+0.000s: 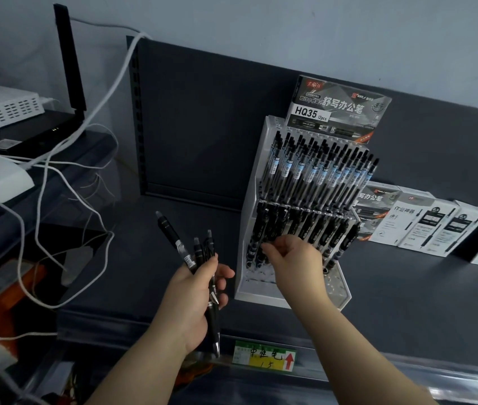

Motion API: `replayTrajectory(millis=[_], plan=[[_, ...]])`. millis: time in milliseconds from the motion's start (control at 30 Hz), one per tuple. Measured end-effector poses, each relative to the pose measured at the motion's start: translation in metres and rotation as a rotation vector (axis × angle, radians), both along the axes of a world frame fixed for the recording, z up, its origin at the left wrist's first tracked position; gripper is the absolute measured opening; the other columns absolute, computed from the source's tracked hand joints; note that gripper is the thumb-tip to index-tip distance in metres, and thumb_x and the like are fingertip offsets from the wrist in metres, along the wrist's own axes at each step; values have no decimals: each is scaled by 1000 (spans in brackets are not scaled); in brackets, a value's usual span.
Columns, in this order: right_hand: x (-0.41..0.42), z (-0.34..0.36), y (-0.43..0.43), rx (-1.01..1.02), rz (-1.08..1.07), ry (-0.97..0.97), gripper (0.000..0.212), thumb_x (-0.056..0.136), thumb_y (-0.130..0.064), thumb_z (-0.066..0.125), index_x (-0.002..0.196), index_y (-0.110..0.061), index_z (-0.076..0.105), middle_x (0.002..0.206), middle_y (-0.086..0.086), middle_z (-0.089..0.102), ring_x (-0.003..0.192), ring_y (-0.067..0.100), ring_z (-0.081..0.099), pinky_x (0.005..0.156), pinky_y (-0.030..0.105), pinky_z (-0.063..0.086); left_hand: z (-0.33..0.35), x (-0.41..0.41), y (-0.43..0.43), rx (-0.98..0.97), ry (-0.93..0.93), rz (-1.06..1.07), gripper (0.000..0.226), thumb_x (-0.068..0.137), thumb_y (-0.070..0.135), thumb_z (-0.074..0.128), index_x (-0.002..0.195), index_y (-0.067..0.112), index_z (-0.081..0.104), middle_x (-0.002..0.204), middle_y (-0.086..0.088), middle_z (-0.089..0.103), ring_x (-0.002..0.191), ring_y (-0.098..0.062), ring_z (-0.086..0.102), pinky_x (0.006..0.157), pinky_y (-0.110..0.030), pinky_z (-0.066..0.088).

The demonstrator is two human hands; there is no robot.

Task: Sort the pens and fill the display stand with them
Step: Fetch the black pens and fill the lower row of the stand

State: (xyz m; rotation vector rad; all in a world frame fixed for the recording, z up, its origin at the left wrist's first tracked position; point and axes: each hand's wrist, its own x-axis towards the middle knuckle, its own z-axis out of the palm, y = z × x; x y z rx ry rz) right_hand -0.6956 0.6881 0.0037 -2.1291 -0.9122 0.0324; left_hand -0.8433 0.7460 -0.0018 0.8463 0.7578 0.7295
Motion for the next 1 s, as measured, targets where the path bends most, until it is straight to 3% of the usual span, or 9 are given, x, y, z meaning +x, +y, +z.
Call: replayTrajectory(millis=[167,367,433,533,600,733,800,867,1000], plan=[[-1,2,2,-114,35,-115,24,93,-30,54,100,-10,66,75,4,67,56,10,51,47,15,37,3,0,-4,31,4,-22,11,93,12,53,86,8,62,68,-4,68,63,-13,53,55,-29,44],[-1,4,1,-128,45,-111,26,92,-30,55,102,-7,66,82,7,70,70,19,62,60,25,46,0,-2,-3,-10,-27,-16,12,93,11,52,94,8,64,76,-6,73,75,-17,61,62,-32,51],[-3,5,-2,-93,44,-76,25,90,-29,59,104,-9,63,84,1,67,72,14,59,61,20,45,0,-3,-3,-43,-52,-25,14,94,11,52,95,8,65,80,-8,74,80,-19,64,66,-35,53],[-12,8,-13,23,27,-16,13,86,-28,64,90,-20,55,76,-11,57,66,1,51,53,10,37,-1,-3,-4,-75,-81,-35,16,94,11,51,95,7,66,85,-9,74,85,-21,68,70,-37,54],[-23,10,-20,53,97,73,11,86,-25,64,82,-23,55,72,-10,57,62,-1,53,51,9,41,-2,-2,-5,-82,-95,-43,16,93,12,52,97,7,67,92,-10,74,92,-23,68,76,-39,54],[-52,8,-29,10,400,408,5,85,-20,66,81,-23,64,74,-5,67,65,-2,60,62,13,49,-1,0,-9,-51,-115,-58,18,91,13,53,98,7,68,99,-10,73,99,-26,67,83,-39,51],[-56,4,-29,50,415,495,4,82,-17,69,84,-18,66,76,-1,68,66,3,62,63,17,51,0,2,-12,-24,-111,-62,16,90,12,55,95,7,70,95,-8,73,97,-25,66,77,-35,51],[-55,3,-30,80,402,561,7,81,-14,70,86,-10,66,69,-4,64,56,-3,55,54,12,44,0,5,-15,4,-108,-81,17,89,12,56,95,6,70,94,-8,73,97,-25,66,75,-34,51],[-48,7,-35,104,407,616,3,84,-10,67,81,-9,67,60,-8,64,48,-5,53,49,8,39,-1,7,-17,25,-104,-96,22,90,11,54,105,2,68,104,-14,71,102,-28,65,90,-41,50]])
